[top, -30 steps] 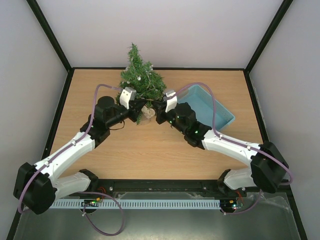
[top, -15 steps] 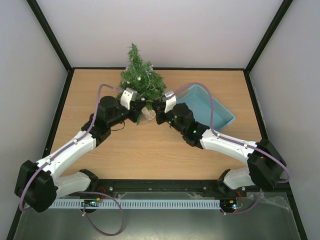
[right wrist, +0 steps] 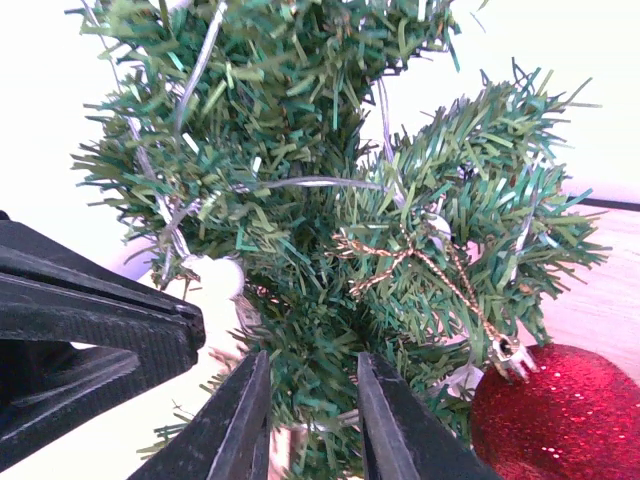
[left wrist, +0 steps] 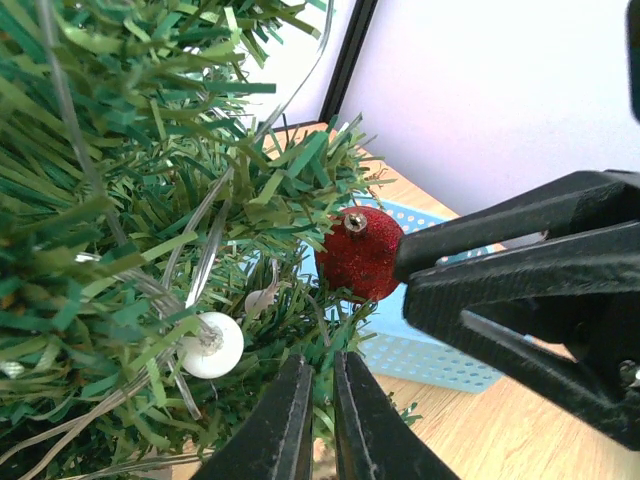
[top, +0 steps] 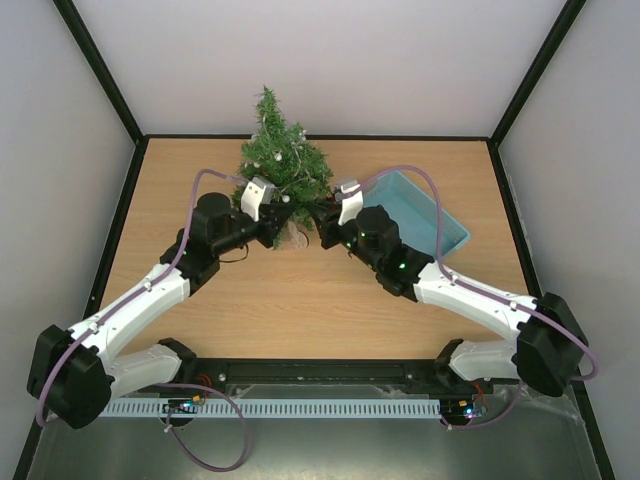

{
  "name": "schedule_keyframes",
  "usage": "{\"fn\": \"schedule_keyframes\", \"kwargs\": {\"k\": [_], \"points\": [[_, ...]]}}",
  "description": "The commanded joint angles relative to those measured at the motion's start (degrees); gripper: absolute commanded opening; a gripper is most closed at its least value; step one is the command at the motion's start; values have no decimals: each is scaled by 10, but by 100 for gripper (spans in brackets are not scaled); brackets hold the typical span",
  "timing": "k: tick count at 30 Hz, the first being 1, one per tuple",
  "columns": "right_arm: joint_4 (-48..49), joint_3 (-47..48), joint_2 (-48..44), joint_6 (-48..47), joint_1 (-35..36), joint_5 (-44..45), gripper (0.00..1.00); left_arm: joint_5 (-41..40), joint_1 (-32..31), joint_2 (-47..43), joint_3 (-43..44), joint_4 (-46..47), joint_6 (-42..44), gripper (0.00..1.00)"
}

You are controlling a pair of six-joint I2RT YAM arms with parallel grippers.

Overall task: Decorate the small christmas tree
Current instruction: Place the decoration item on the Christmas tree, then reset both arms

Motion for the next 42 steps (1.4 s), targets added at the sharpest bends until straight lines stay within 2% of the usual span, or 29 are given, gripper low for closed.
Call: {"fn": "schedule_keyframes", "kwargs": {"k": [1,10,13,16,19,23,26,32,37,42], "points": [[-22,-6,-27,4,-4,-1,24,7,3,-13,-8,2,2,9],[-27,-8,-36,8,-3,-6,24,4,2,-17,-5,-4,3,10],[-37,-8,-48,12,-4,-14,26,0,2,-29,0,-12,2,15],[-64,-8,-78,12,-4,-16,33,-3,2,-47,16,-43,3,21],[-97,-10,-124,12,-3,-10,47,-13,2,-71,40,-80,6,36],[-164,-1,-188,12,-3,1,73,-64,2,-109,72,-151,9,64],[-204,3,-238,14,-3,7,100,-110,3,-149,91,-203,15,98],[-262,17,-326,46,-3,52,98,-178,3,-235,99,-254,-1,99],[-269,16,-371,95,-3,87,98,-206,3,-266,149,-326,-16,99],[-302,9,-402,190,-3,201,98,-229,3,-295,167,-381,-43,99]]}}
